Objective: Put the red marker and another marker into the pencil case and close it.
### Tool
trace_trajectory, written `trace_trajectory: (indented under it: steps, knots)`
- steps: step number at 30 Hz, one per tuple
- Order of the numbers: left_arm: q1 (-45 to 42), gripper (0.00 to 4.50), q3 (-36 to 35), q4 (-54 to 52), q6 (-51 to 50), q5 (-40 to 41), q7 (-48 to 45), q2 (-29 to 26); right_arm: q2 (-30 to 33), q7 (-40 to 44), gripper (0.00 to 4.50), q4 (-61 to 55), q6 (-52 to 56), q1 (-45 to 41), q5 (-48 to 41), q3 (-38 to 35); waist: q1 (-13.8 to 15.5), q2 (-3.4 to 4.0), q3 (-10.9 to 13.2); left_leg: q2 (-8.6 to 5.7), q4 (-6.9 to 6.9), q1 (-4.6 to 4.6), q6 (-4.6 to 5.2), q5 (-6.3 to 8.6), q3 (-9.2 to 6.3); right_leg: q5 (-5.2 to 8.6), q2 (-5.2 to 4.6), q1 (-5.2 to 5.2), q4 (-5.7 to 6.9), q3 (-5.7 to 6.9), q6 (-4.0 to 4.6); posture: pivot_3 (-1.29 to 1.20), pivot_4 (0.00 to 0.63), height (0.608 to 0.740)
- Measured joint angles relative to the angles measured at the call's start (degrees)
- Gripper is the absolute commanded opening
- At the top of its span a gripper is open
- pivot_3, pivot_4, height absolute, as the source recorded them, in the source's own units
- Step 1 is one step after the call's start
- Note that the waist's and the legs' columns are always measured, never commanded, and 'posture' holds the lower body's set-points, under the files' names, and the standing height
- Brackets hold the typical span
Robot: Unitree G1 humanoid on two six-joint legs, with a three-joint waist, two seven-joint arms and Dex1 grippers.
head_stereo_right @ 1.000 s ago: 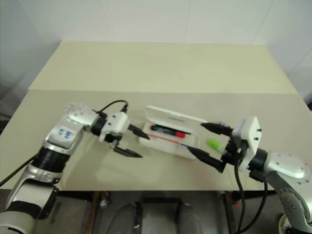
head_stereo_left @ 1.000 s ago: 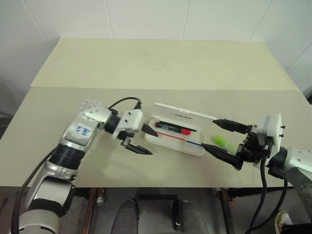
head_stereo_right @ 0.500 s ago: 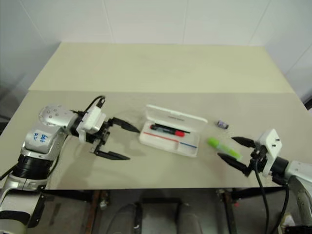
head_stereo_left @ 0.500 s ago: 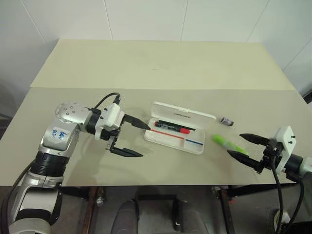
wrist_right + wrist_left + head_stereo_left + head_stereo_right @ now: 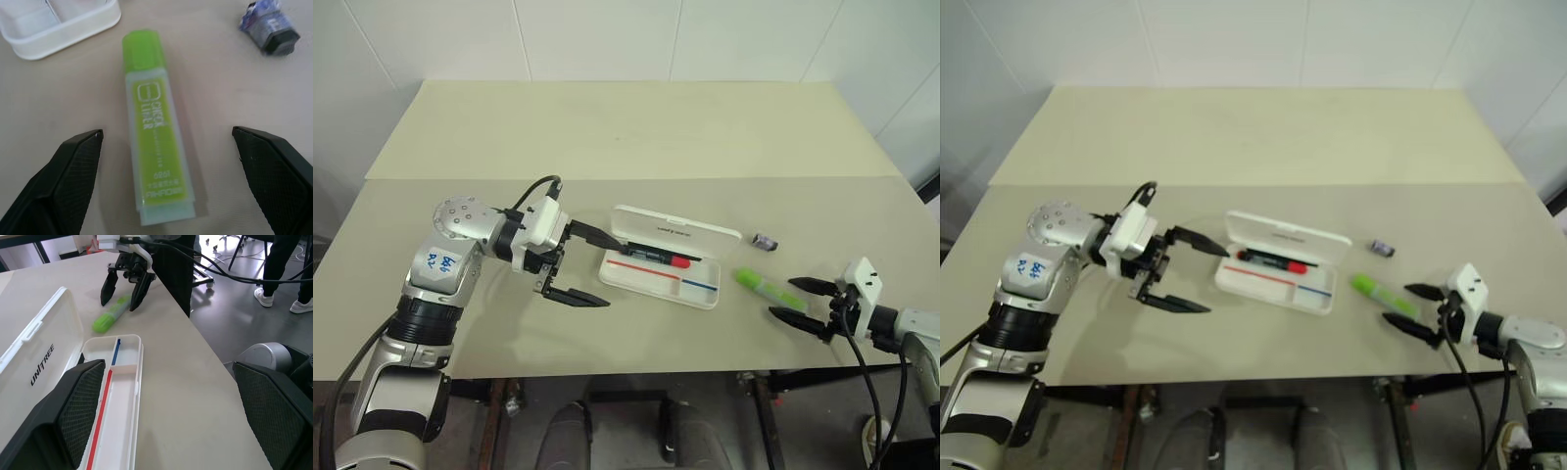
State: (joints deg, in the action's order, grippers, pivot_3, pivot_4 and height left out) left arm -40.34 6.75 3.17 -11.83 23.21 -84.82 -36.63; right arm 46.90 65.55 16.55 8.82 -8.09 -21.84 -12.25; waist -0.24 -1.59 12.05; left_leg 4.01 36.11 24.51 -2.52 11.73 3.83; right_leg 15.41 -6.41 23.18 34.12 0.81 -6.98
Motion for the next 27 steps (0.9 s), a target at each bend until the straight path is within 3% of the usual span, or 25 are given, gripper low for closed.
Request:
trace_trajectory:
  steps: [6,8,19,27]
  knots:
    - [0.0,4.5,0.0,-0.1,-0.3,0.0,0.5,0.0,-0.4,1.3,1.63,0.4,-1.1,-0.4,0.0,0.8,0.0,0.0,0.0,0.0,-0.01,-0.04,-0.02,-0.01,0.0,0.0,0.0,0.0,0.04,-0.01,0.0,0.0,0.15,0.74]
    - [0.0,4.5,0.0,-0.1,-0.3,0.0,0.5,0.0,-0.6,1.6,1.09,0.6,-1.4,-0.4,0.1,0.8,0.0,0.0,0.0,0.0,-0.01,-0.04,-0.03,-0.01,0.0,0.0,0.0,0.0,0.04,-0.02,0.0,0.0,0.15,0.74]
    - [0.1,4.5,0.0,2.4,2.0,-0.2,0.0,-0.8,0.6,0.6,1.1,-0.3,-2.3,1.0,0.9,-0.4,0.1,0.04,0.0,0.0,0.0,-0.04,-0.04,-0.01,0.03,0.01,-0.02,0.01,0.04,-0.02,0.01,0.0,0.15,0.74]
    - [1.2,4.5,-2.2,5.3,4.8,-0.3,-1.1,-4.7,4.0,-0.5,1.1,-19.9,4.6,11.2,-5.0,-9.1,0.1,0.1,0.0,0.0,-0.07,-0.04,-0.06,0.01,0.03,0.02,-0.01,0.05,0.04,-0.03,0.01,0.0,0.15,0.74]
